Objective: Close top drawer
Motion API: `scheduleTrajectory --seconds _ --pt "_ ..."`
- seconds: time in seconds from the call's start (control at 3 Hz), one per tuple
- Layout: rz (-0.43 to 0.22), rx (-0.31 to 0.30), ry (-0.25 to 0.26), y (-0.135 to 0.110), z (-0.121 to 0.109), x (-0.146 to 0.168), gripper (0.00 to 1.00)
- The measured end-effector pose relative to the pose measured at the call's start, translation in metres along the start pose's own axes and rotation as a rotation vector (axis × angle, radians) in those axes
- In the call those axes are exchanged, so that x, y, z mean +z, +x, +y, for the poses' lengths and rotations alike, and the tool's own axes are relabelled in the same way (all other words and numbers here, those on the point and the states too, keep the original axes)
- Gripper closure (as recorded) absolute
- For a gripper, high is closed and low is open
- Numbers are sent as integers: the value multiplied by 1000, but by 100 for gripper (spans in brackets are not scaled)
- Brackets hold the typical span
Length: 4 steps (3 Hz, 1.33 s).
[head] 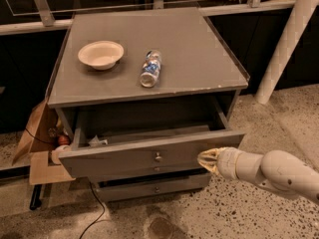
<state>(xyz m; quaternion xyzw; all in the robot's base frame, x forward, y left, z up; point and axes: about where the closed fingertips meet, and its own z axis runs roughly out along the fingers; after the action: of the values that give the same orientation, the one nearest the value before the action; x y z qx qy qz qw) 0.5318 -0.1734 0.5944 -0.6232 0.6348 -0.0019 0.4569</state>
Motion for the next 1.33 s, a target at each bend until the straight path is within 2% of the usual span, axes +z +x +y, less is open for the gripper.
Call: scheduleTrajectory --seconds 0.33,1.0,1.33 --pt "-15 -23 21 0 -15 14 100" --pt "-5 -78 8 -3 -45 42 100" --pt "-4 -78 8 -3 -45 42 100"
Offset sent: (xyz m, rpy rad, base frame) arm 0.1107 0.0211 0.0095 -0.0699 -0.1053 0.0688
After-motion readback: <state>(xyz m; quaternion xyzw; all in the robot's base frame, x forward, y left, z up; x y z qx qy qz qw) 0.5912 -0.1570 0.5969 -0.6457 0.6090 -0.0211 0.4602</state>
